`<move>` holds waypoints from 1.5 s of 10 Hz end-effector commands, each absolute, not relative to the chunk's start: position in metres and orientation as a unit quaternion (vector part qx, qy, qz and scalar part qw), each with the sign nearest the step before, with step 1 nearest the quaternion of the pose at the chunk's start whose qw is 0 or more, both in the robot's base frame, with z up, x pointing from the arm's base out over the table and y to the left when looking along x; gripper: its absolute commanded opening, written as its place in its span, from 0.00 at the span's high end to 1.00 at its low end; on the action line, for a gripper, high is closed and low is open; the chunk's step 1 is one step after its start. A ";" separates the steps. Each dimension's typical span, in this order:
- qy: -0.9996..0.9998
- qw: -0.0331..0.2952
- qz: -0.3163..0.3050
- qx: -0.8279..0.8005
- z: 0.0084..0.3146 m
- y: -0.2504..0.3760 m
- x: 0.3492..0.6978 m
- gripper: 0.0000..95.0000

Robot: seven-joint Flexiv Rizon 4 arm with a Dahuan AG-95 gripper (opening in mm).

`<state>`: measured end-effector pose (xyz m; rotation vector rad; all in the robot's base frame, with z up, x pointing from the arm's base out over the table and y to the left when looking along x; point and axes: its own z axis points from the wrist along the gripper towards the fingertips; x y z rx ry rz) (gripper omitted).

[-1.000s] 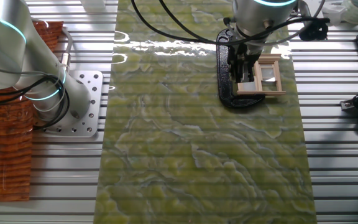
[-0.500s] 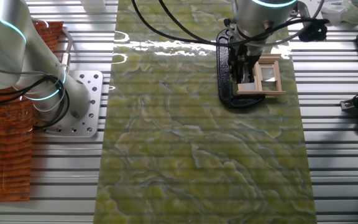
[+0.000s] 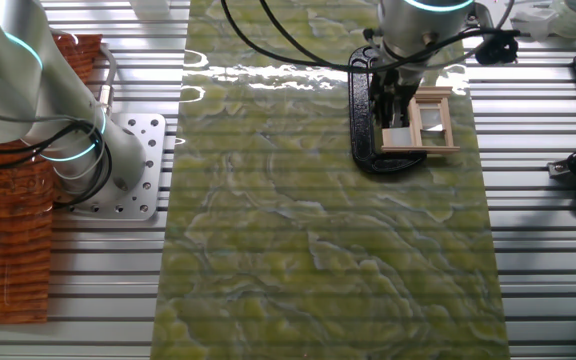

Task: Close a sliding window

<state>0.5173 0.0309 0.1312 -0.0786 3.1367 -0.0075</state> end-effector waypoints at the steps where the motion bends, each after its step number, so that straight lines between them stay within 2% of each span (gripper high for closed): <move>1: 1.000 0.002 -0.005 -0.018 0.121 0.040 0.527 1.00; 5: 0.999 0.000 -0.035 -0.006 0.104 0.064 0.546 1.00; 12: 0.999 -0.004 -0.032 0.026 0.079 0.079 0.584 1.00; 15: 0.999 -0.005 -0.031 0.034 0.064 0.080 0.585 1.00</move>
